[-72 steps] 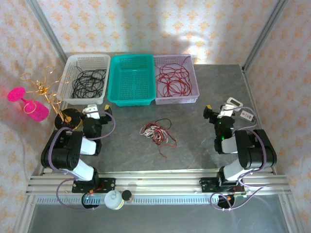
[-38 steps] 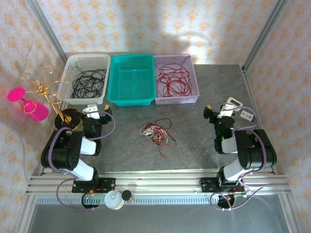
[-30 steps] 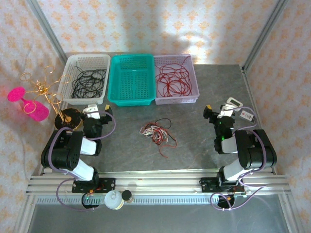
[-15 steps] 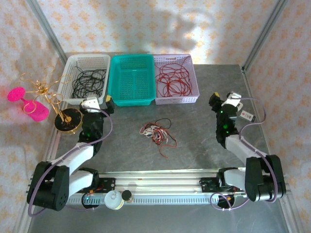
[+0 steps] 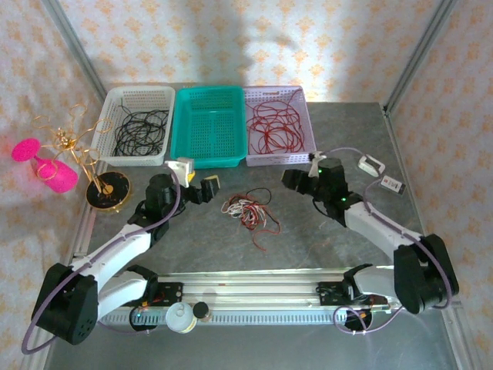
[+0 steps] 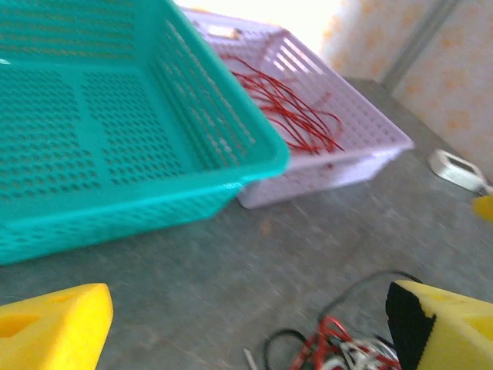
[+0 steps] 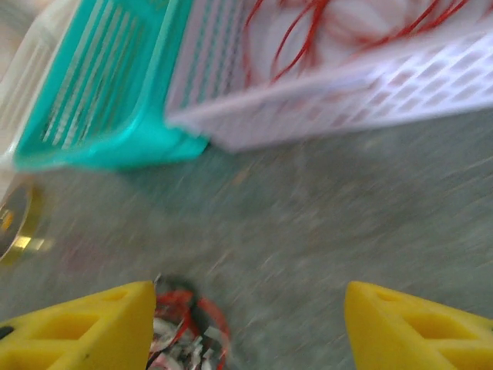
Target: Untangle the cables
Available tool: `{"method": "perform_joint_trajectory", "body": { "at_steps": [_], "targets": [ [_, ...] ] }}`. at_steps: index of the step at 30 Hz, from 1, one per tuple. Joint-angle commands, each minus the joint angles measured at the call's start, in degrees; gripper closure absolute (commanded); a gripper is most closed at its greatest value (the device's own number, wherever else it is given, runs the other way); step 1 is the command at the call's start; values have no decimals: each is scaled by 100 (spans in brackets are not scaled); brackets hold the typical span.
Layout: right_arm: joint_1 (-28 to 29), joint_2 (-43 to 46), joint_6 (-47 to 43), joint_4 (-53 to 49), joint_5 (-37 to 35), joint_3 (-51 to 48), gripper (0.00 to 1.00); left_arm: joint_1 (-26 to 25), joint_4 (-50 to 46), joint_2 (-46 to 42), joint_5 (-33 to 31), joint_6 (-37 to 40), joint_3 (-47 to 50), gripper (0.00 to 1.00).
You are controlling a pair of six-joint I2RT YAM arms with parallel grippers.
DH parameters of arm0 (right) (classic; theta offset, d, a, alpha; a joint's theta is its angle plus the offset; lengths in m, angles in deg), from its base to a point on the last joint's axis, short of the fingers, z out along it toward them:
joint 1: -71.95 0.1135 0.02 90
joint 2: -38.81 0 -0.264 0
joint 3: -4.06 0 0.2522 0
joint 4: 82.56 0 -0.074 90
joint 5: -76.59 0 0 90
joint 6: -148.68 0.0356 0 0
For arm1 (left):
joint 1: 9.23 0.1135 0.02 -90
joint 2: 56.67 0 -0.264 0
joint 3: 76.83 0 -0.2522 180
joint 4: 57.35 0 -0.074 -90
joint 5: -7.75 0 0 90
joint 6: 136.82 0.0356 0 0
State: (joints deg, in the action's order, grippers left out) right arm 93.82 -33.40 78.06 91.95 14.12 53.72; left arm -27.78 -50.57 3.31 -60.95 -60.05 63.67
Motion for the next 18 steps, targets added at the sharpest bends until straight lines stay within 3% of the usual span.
{"method": "perform_joint_trajectory", "body": {
  "at_steps": [1, 11, 15, 18],
  "targets": [
    [269, -313, 227, -38, 932, 78, 34, -61, -353, 98, 647, -79, -255, 8],
    [572, -1356, 206, 547, 1268, 303, 37, -88, -383, 334, 725, -21, -585, 9],
    [592, -1635, 275, 823, 1365, 396, 47, -105, -444, 442, 775, -13, -686, 9],
    [595, -1745, 162, 721, 1369, 533, 62, -131, -525, 470, 797, 36, -798, 9]
  ]
}}
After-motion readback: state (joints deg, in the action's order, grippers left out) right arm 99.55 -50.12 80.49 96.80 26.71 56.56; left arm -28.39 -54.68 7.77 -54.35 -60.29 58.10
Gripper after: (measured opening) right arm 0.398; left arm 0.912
